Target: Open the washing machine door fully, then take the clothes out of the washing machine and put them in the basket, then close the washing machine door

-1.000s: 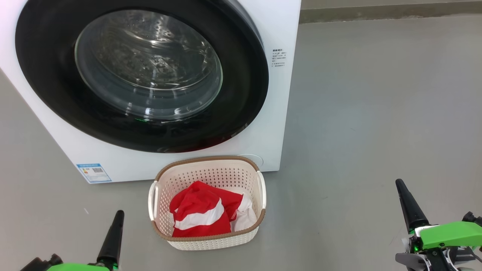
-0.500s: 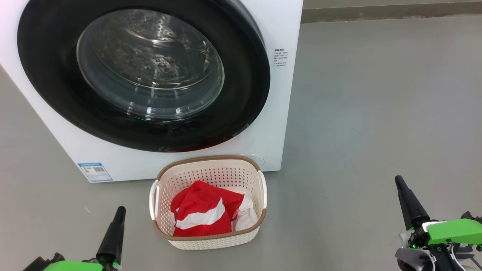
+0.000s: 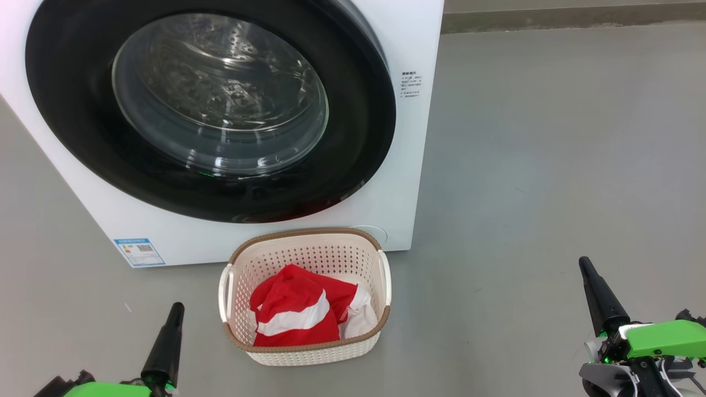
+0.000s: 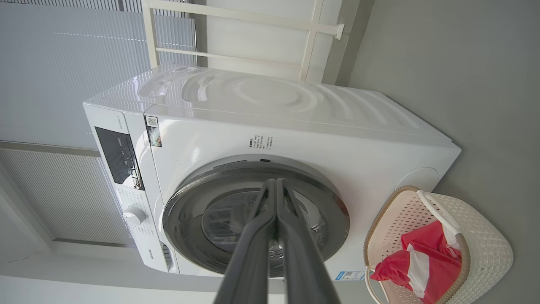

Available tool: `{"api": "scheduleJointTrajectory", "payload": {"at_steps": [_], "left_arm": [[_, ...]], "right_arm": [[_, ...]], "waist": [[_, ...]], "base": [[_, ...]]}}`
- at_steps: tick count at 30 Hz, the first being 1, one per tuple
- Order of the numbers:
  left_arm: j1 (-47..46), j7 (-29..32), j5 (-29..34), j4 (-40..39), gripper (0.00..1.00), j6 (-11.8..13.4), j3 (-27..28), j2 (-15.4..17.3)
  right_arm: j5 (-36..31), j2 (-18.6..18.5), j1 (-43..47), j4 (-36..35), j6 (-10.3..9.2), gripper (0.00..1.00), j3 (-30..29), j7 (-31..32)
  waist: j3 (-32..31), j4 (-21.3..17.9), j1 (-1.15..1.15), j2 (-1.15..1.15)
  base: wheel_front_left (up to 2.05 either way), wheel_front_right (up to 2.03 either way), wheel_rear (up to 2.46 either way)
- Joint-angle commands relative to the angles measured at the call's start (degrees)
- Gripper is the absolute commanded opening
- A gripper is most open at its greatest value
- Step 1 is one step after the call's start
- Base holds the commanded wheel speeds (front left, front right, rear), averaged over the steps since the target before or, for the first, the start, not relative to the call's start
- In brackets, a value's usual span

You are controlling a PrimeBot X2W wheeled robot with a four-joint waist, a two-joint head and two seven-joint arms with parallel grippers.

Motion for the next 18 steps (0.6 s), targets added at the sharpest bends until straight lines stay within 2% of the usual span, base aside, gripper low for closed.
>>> {"api": "scheduleJointTrajectory", "payload": {"at_steps": [1,18], "left_arm": [[-2.2,0.3,-0.4,-1.2,0.0,-0.4,2.0,1.0],[-2.2,0.3,-0.4,-1.2,0.0,-0.4,2.0,1.0]], "right_arm": [[0.4,-0.9,-2.5,-1.4,0.05,0.0,0.9,0.3],[0.3,-0.8,-2.5,-1.4,0.05,0.0,0.9,0.3]], "waist": [[0.0,0.0,0.0,0.0],[0.0,0.0,0.0,0.0]], "base": [[0.0,0.0,0.0],[0.0,0.0,0.0]]}}
